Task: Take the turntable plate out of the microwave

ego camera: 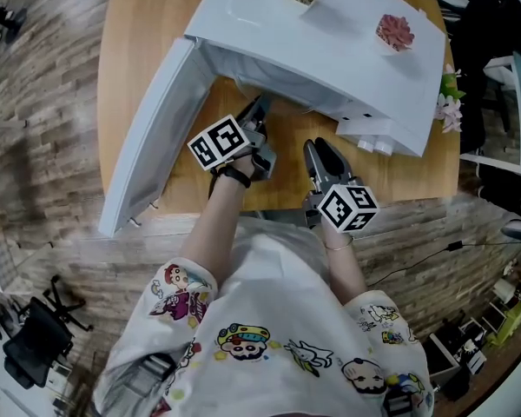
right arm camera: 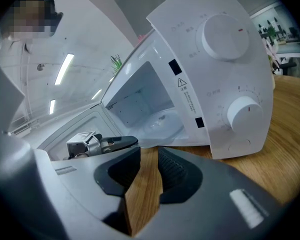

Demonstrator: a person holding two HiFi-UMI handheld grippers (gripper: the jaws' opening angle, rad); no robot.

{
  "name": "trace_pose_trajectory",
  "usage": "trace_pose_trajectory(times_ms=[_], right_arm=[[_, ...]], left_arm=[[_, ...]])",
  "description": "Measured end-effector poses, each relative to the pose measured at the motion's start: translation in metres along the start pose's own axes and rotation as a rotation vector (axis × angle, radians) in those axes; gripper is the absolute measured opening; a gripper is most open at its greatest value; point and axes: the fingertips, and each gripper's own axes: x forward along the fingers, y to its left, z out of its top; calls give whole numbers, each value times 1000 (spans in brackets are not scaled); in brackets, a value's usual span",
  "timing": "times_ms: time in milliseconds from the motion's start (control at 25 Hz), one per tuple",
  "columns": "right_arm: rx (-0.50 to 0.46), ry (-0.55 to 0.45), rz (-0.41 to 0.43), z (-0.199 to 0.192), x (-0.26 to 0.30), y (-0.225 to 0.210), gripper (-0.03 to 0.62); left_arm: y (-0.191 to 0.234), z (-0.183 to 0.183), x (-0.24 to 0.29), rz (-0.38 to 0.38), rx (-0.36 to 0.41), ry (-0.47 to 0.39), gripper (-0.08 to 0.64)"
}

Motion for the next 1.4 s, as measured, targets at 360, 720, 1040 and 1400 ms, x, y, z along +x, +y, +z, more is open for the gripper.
trace_pose_trajectory(times_ms=[360,720,1040,1400], right_arm=[[21,12,7,-7,3,3,106],[157,-5,44,-11,8,-2,117],[362,-18,94,-18,27,-8,204],[484,-26,136,-22,57,-10,261]], left_arm=[[-2,-5,-16,-13,-13,-9,54],[-1,-11,-32,-18,-20,-12,52],[-1,-17,-41,-25,-32,-9,51],[5,-26,-47,-15,-52,1,51]])
